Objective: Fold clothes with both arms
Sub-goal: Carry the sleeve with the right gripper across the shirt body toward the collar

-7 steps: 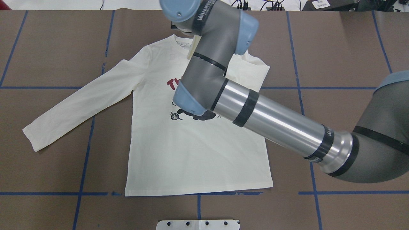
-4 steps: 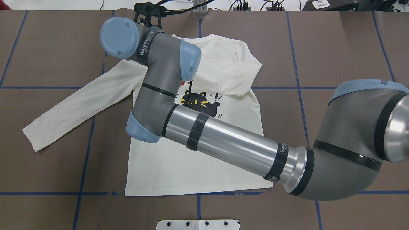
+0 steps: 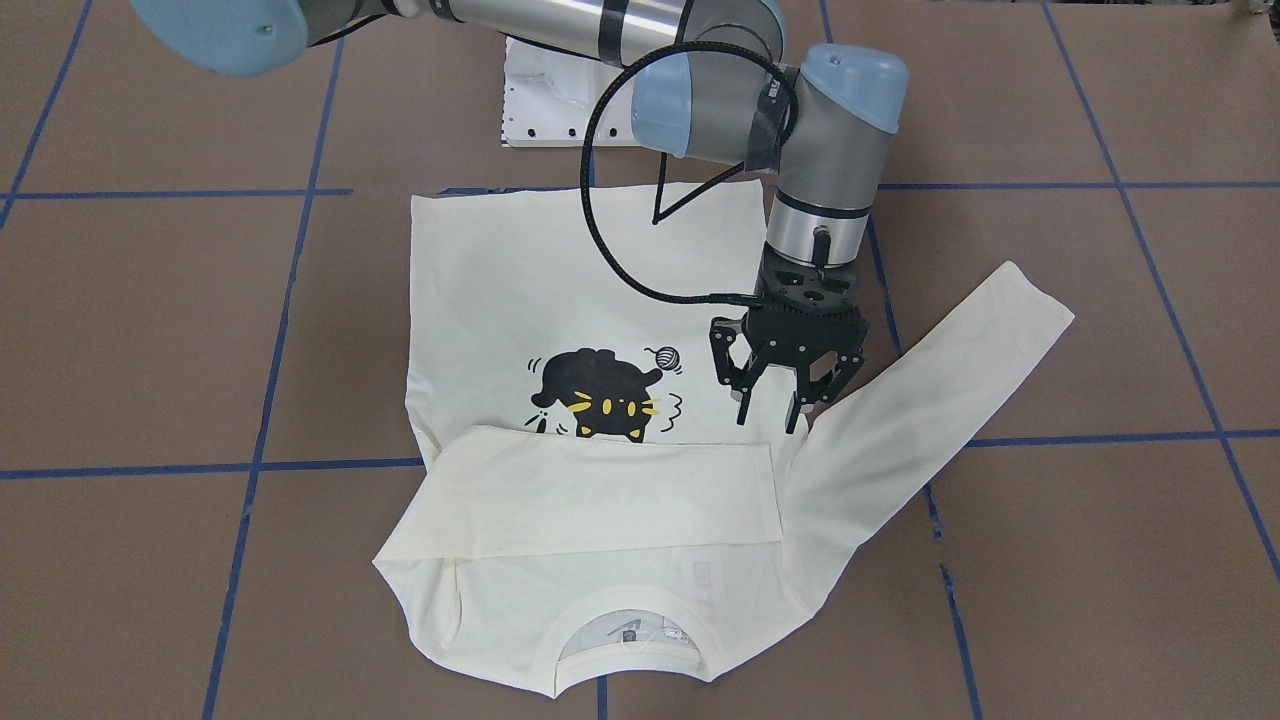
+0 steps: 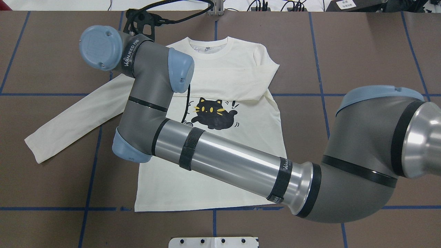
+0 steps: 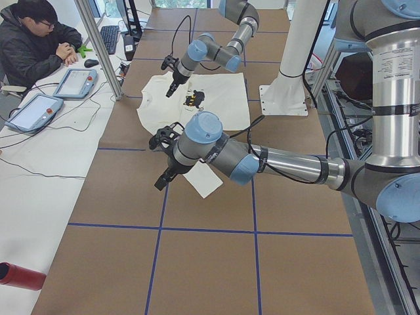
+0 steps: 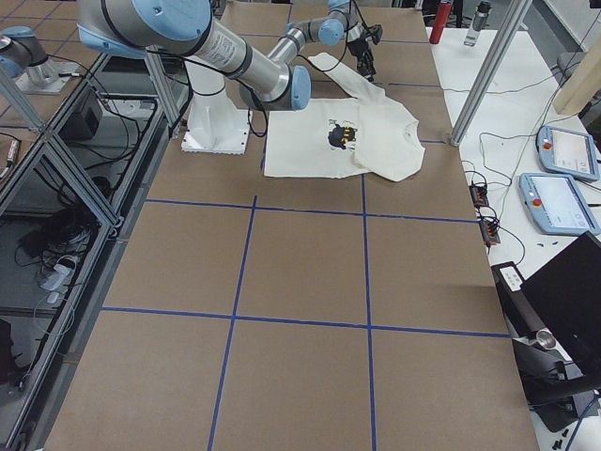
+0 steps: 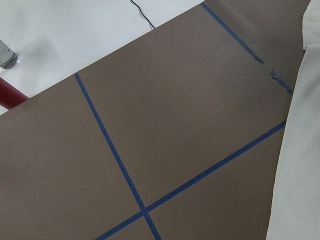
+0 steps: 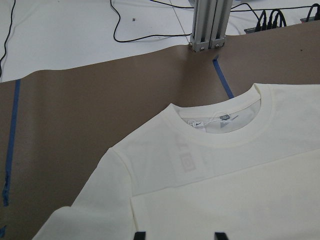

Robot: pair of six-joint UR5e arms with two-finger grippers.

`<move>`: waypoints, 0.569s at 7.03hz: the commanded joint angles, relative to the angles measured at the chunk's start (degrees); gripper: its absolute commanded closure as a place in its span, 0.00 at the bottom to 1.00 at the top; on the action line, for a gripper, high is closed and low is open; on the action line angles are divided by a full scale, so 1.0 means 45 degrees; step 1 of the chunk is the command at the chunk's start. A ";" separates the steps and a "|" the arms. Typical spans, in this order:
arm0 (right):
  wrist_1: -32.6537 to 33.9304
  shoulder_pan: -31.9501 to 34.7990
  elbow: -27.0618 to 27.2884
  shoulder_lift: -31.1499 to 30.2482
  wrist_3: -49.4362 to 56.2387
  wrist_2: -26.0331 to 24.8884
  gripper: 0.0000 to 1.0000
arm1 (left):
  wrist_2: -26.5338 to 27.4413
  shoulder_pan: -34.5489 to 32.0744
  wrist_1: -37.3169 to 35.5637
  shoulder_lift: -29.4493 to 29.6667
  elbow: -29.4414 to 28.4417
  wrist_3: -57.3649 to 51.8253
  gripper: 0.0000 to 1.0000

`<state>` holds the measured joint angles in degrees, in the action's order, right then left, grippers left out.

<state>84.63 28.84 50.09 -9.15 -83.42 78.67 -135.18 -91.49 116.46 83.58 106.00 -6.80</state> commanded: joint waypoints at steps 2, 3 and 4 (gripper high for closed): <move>0.1210 0.1571 0.0312 0.0355 0.1441 0.3033 0.00 | 0.0001 0.0058 0.0387 0.0389 0.0154 0.1129 0.01; 0.1560 0.2411 0.0933 -0.0051 0.2454 0.4204 0.00 | -0.0018 0.0213 0.2208 0.0236 0.0136 0.1778 0.01; 0.2356 0.3096 0.2621 -0.0964 0.3702 0.5164 0.00 | -0.0193 0.1510 0.2748 0.0215 -0.0019 0.2036 0.01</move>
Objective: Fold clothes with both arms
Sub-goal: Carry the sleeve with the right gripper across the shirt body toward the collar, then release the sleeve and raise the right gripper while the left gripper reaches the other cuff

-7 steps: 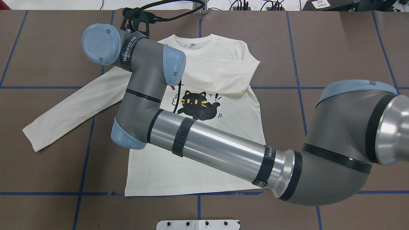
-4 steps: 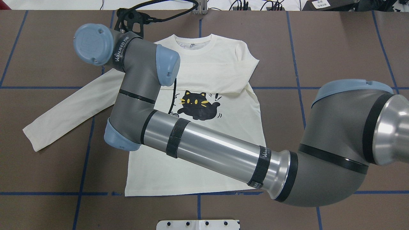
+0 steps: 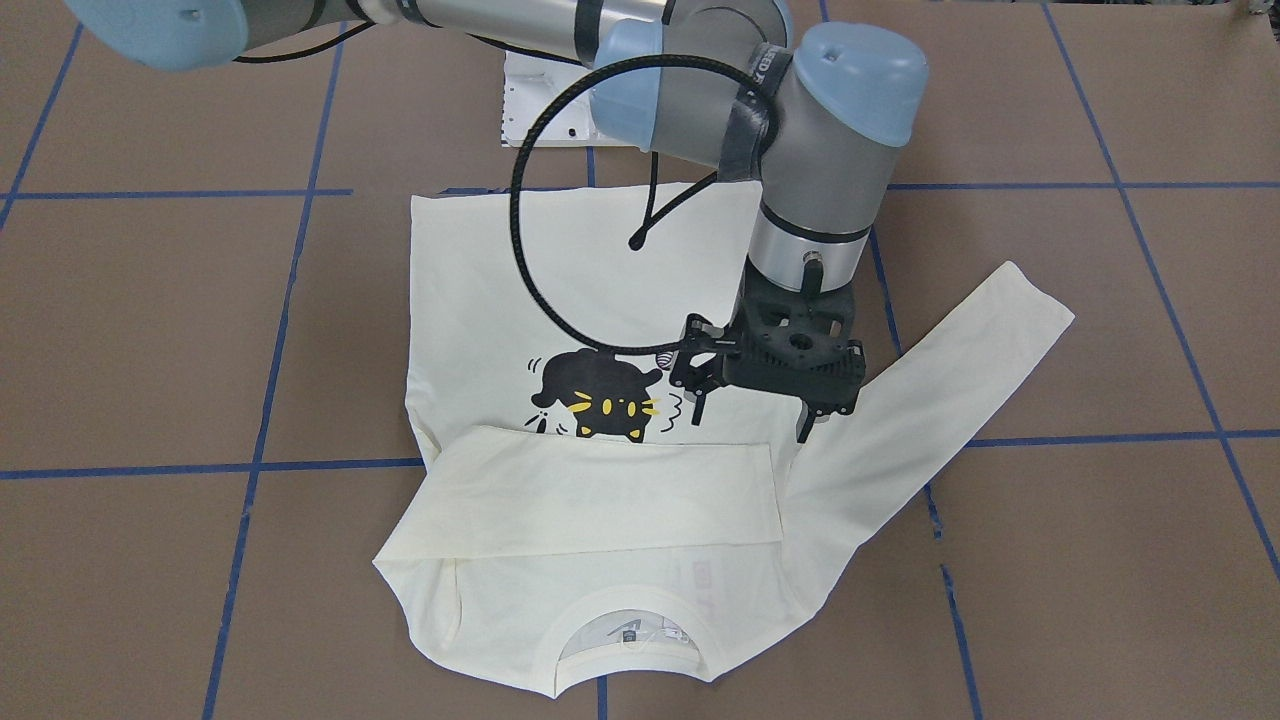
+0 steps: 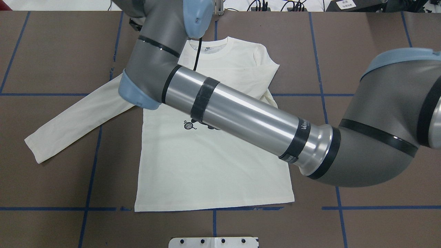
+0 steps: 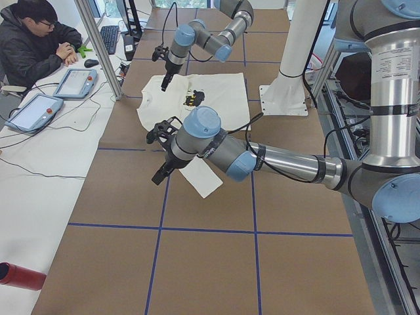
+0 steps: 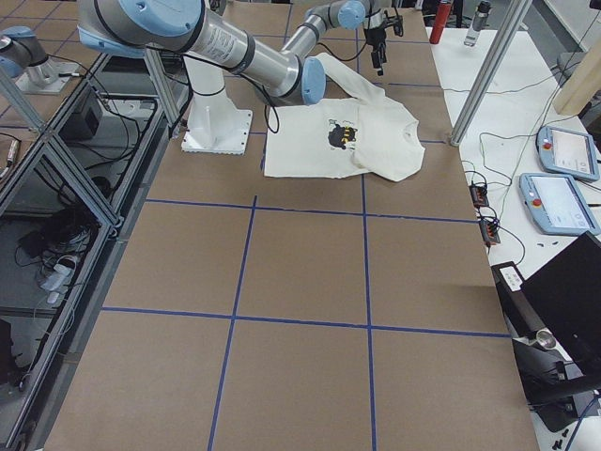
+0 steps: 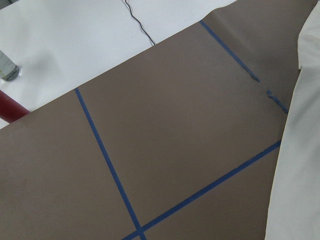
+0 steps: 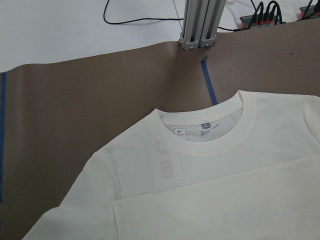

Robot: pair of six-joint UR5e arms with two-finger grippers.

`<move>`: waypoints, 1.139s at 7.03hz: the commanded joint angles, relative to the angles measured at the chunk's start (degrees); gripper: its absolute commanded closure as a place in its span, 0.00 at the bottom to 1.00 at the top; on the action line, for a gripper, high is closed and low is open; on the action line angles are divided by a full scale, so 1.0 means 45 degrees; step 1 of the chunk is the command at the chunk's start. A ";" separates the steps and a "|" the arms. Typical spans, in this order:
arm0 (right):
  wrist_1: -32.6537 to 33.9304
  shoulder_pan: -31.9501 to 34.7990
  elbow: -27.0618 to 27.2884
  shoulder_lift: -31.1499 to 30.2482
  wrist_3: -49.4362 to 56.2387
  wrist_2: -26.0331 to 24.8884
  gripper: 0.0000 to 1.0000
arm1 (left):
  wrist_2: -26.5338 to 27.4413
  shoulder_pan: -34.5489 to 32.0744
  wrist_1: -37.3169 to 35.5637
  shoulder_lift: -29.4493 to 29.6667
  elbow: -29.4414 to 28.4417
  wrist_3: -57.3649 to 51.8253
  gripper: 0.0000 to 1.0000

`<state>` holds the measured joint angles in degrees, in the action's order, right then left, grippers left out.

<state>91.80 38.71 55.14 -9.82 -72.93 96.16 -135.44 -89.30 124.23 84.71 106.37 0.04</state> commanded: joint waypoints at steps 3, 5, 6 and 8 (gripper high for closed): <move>0.2353 0.2915 0.5584 -0.4226 0.5602 0.3450 0.00 | 0.2077 0.4400 0.3646 -0.1004 -0.0063 0.4989 0.00; 0.2239 0.4438 0.9097 -0.8342 0.8886 0.4817 0.00 | 0.4057 0.6592 0.4638 -0.1886 -0.0063 0.6261 0.00; 0.2122 0.4716 1.0507 -1.0142 1.0100 0.5113 0.00 | 0.4334 0.7239 0.4832 -0.2315 -0.0063 0.6261 0.00; 0.2062 0.5030 1.2291 -1.2242 1.0986 0.5408 0.00 | 0.6006 0.9286 0.5165 -0.3078 -0.0160 0.6320 0.00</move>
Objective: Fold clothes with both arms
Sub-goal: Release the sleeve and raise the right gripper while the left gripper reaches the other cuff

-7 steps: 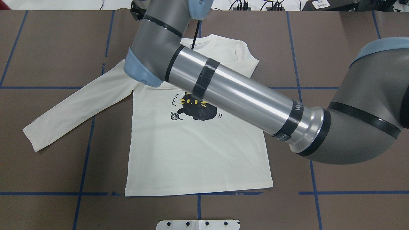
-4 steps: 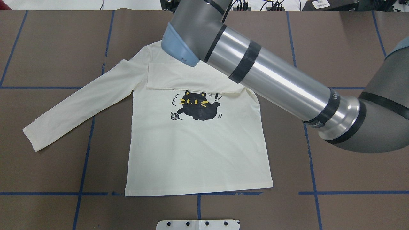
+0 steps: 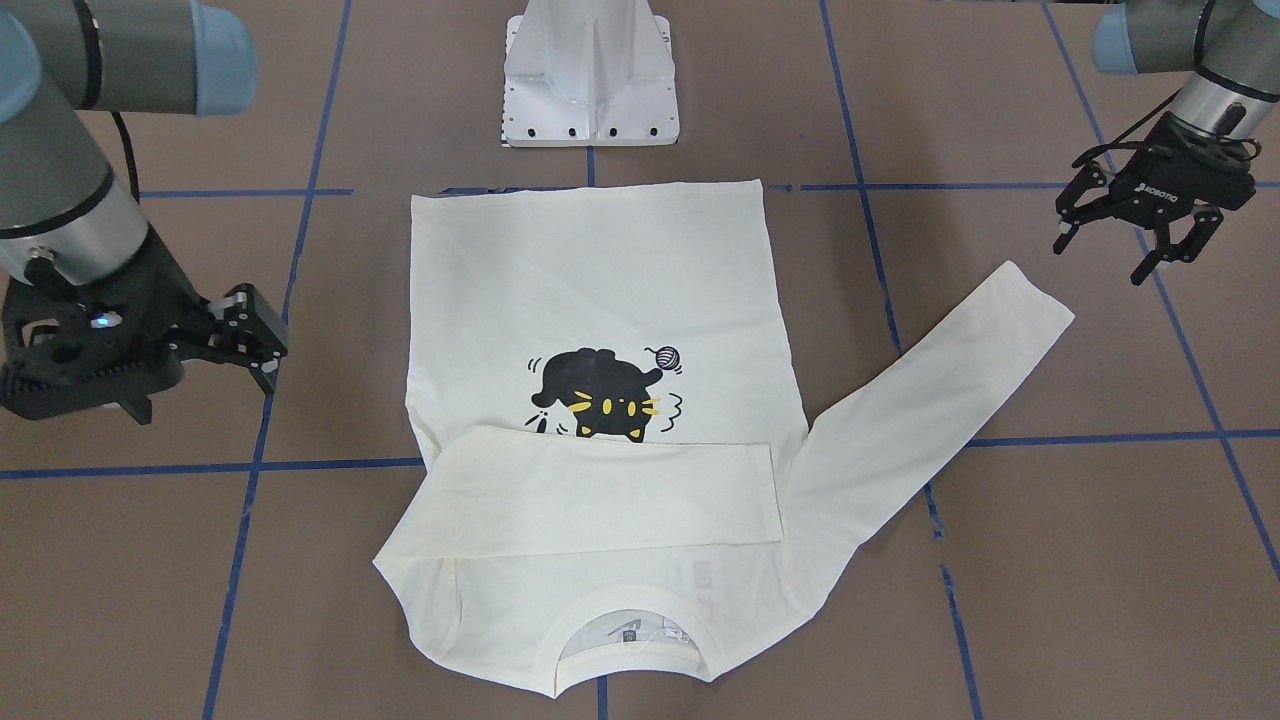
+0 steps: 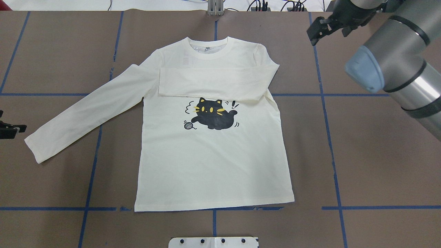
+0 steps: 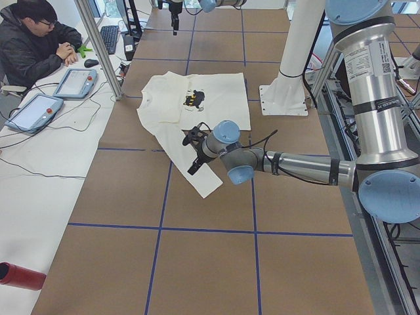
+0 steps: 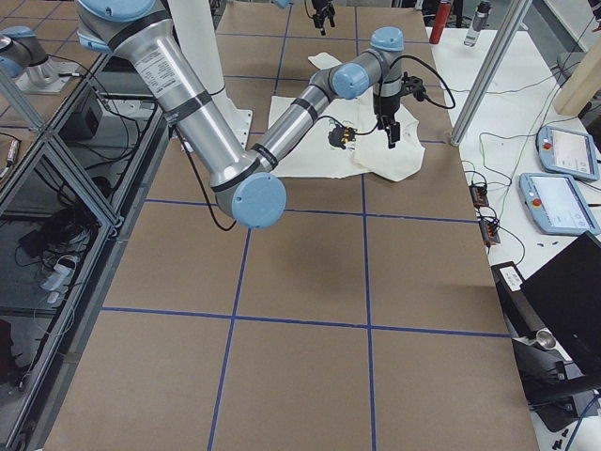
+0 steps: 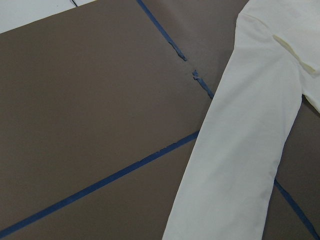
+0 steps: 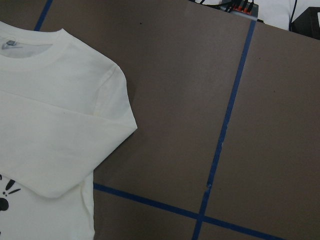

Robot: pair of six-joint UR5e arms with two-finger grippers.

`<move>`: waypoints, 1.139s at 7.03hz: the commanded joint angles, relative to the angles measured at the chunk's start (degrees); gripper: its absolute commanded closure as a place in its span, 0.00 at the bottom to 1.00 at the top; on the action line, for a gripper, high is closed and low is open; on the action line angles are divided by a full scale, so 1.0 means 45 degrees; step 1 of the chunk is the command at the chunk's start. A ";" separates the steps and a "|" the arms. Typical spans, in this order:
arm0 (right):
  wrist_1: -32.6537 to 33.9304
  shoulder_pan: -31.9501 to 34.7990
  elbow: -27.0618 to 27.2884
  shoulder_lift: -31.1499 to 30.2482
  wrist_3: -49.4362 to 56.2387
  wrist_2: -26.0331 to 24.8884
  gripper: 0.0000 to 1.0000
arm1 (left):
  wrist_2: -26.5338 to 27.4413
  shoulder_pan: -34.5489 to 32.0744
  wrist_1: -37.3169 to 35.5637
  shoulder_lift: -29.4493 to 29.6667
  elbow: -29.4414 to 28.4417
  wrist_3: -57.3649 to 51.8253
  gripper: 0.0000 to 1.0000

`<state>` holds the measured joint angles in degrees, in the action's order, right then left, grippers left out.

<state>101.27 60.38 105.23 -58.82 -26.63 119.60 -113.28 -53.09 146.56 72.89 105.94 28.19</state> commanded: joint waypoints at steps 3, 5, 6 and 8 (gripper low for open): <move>-0.0805 0.0235 0.1693 -0.2281 0.0644 0.0258 0.00 | 0.2361 0.2713 0.0204 -0.0533 -0.0612 0.0063 0.04; -0.0844 0.0216 0.1616 -0.2300 0.0586 0.0180 0.00 | 0.2420 0.3397 0.0204 -0.0455 -0.0846 0.0063 0.07; -0.0825 0.0216 0.1653 -0.2359 0.0585 0.0179 0.00 | 0.2943 0.3651 0.0204 -0.0435 -0.1079 0.0063 0.07; -0.0844 0.0216 0.1673 -0.2359 0.0585 0.0179 0.00 | 0.2967 0.3712 0.0204 -0.0357 -0.1294 0.0043 0.12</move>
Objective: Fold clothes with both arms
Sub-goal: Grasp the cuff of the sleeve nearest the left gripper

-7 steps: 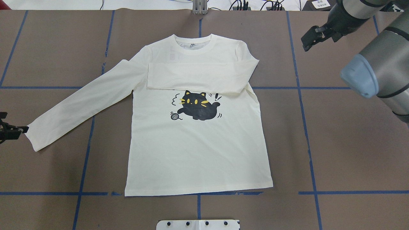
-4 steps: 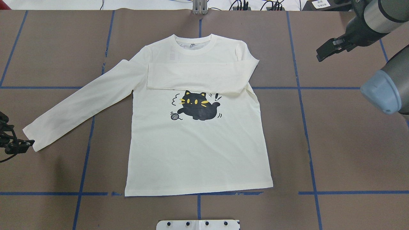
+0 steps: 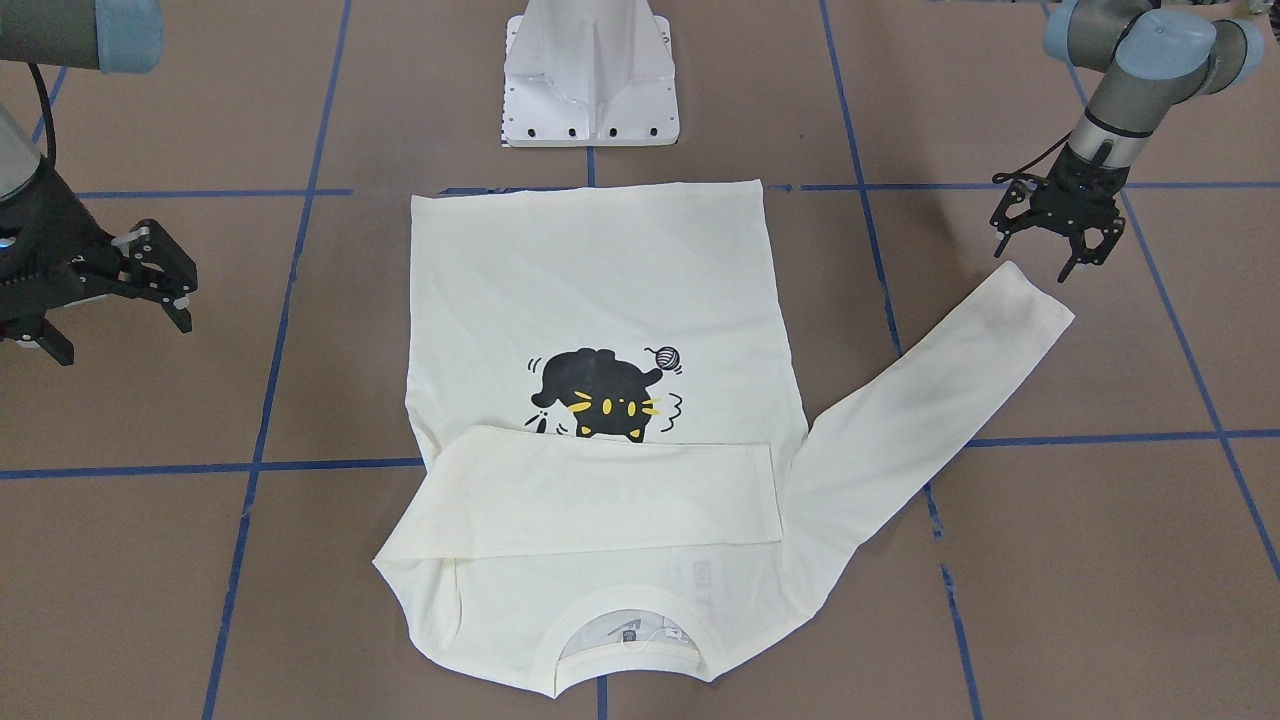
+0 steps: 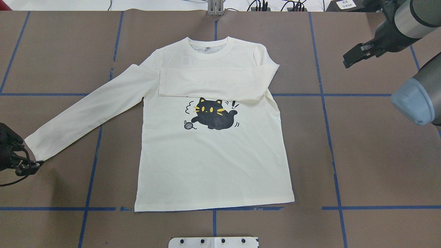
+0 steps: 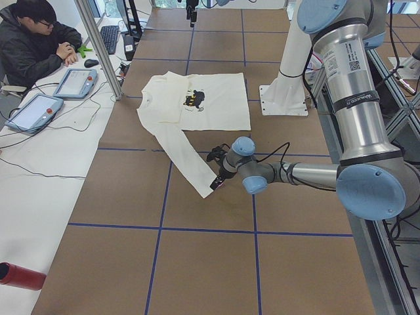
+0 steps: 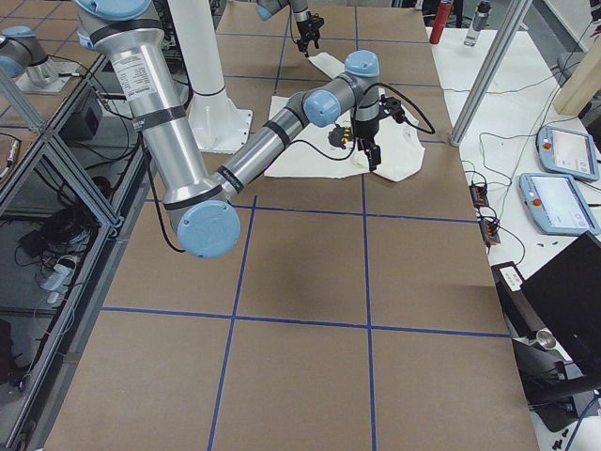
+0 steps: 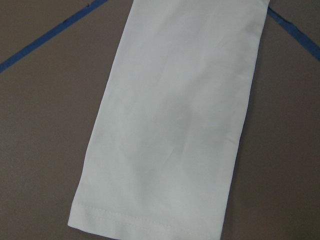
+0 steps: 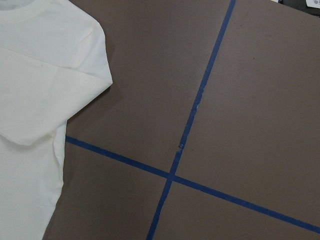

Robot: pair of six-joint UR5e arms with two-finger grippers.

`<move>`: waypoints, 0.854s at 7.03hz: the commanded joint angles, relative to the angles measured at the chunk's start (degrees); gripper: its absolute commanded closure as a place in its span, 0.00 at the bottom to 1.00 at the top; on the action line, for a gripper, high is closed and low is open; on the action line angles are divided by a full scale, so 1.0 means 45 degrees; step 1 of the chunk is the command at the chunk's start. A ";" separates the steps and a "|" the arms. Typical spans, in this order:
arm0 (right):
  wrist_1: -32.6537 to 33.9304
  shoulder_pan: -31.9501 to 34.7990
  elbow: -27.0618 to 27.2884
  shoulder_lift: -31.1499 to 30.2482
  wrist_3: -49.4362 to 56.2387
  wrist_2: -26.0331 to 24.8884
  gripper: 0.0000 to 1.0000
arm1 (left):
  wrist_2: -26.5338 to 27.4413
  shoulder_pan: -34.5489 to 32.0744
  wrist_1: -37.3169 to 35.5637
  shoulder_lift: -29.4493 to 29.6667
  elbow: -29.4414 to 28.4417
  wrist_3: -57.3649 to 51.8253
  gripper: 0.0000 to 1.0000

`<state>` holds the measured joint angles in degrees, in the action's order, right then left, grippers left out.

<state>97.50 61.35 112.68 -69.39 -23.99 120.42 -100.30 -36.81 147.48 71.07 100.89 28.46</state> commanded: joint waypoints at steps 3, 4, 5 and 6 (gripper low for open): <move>-0.0006 -0.0001 -0.0001 -0.0010 -0.0002 -0.0003 0.00 | 0.0121 0.0308 0.0000 0.0125 -0.0253 -0.0035 0.12; -0.0006 -0.0001 -0.0001 -0.0010 -0.0002 -0.0003 0.00 | 0.0121 0.0387 0.0000 0.0125 -0.0272 -0.0035 0.15; -0.0006 -0.0001 -0.0001 -0.0010 -0.0002 -0.0003 0.00 | 0.0140 0.0426 -0.0019 0.0145 -0.0272 -0.0015 0.28; -0.0006 -0.0001 -0.0001 -0.0010 -0.0002 -0.0003 0.00 | 0.0160 0.0484 -0.0020 0.0145 -0.0272 -0.0015 0.45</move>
<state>97.47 61.35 112.68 -69.43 -24.00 120.41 -99.68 -34.95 147.42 71.68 99.69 28.35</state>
